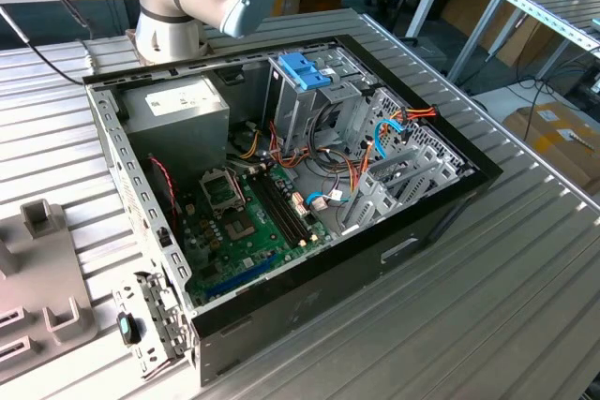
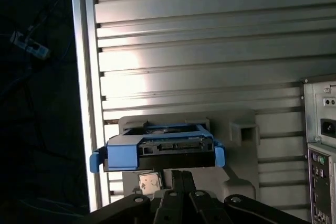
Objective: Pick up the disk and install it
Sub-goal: 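Reach for the disk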
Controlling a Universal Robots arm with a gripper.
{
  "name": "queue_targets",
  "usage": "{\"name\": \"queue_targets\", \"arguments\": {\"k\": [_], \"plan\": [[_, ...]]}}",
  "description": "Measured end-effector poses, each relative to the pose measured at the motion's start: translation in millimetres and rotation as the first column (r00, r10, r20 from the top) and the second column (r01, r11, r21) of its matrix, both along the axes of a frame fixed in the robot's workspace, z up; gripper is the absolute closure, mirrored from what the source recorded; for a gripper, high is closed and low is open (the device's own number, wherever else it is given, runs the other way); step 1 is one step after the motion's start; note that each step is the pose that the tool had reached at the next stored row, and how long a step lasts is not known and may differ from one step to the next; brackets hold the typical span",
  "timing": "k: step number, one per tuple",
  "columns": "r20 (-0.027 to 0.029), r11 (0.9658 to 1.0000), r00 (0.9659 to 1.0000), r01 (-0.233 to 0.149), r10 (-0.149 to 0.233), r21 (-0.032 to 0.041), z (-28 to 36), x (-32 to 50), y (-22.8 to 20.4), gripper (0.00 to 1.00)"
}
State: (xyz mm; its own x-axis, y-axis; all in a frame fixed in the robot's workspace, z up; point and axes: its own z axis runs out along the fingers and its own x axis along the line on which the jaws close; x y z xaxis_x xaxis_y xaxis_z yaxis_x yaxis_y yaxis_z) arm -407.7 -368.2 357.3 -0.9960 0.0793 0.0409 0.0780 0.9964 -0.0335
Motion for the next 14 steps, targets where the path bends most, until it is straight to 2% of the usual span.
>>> {"name": "queue_targets", "arguments": {"k": [5,10,14], "plan": [[0.0004,1.0,1.0,0.0,0.0,0.0002,-4.1,-12.6,1.3,0.89],[0.0004,1.0,1.0,0.0,0.0,0.0002,-8.0,-14.7,7.7,0.89],[0.0001,1.0,1.0,0.0,0.0,-0.0005,-8.5,-15.5,8.4,0.89]]}}
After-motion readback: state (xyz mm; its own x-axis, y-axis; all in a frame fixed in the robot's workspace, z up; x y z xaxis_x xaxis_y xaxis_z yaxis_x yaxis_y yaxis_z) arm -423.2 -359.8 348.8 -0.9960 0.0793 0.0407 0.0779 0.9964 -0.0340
